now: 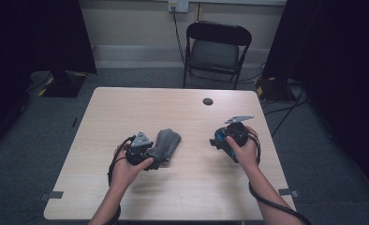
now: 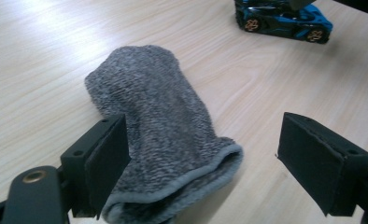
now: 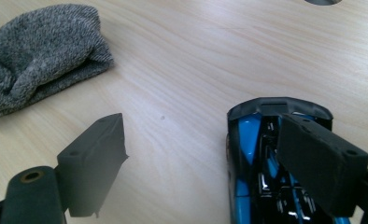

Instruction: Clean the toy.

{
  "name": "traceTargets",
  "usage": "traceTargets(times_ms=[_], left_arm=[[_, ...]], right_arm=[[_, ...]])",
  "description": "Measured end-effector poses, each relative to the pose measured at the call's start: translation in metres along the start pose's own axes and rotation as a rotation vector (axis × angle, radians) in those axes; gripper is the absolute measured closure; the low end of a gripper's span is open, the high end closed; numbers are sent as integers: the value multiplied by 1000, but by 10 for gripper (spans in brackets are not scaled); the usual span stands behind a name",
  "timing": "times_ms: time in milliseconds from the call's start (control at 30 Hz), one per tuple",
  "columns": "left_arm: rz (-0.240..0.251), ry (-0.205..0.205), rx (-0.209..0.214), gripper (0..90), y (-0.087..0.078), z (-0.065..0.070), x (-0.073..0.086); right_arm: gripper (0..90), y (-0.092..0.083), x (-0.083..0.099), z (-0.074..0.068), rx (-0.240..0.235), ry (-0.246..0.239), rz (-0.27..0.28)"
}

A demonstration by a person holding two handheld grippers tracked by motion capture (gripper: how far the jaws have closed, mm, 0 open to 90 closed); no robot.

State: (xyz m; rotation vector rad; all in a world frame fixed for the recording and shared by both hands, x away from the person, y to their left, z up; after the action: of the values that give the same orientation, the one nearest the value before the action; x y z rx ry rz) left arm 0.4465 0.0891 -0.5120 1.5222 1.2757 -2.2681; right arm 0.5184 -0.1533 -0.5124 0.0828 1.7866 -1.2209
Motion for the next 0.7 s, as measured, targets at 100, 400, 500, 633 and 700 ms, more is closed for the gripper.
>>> traceTargets(times_ms=[100, 400, 500, 633, 700], left_arm=[[4, 5, 6, 160, 0, 4, -2], [3, 20, 43, 160, 2, 18, -3], [-4, 36, 50, 161, 4, 22, -1], [1, 38, 68, 161, 6, 30, -2], [1, 39, 73, 161, 7, 32, -2]], right_arm=[[147, -2, 0, -4, -7, -4, 7], [148, -5, 3, -20, -40, -18, 12], [149, -4, 4, -26, -50, -36, 9], [148, -6, 3, -35, -67, -47, 18], [147, -7, 3, -42, -77, -57, 19]])
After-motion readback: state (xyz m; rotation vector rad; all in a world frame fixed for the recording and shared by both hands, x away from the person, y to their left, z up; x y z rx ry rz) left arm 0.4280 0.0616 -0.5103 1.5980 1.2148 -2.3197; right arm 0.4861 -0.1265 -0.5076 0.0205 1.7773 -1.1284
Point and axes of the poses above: each handheld gripper's, and its own axes: y roughly forward along the jaws, x roughly out of its underside, z roughly to its right, the point moved 10 cm from there along y, roughly forward along the jaws, and after that the axes turned 3 degrees about -y, right-handed, at the moved point
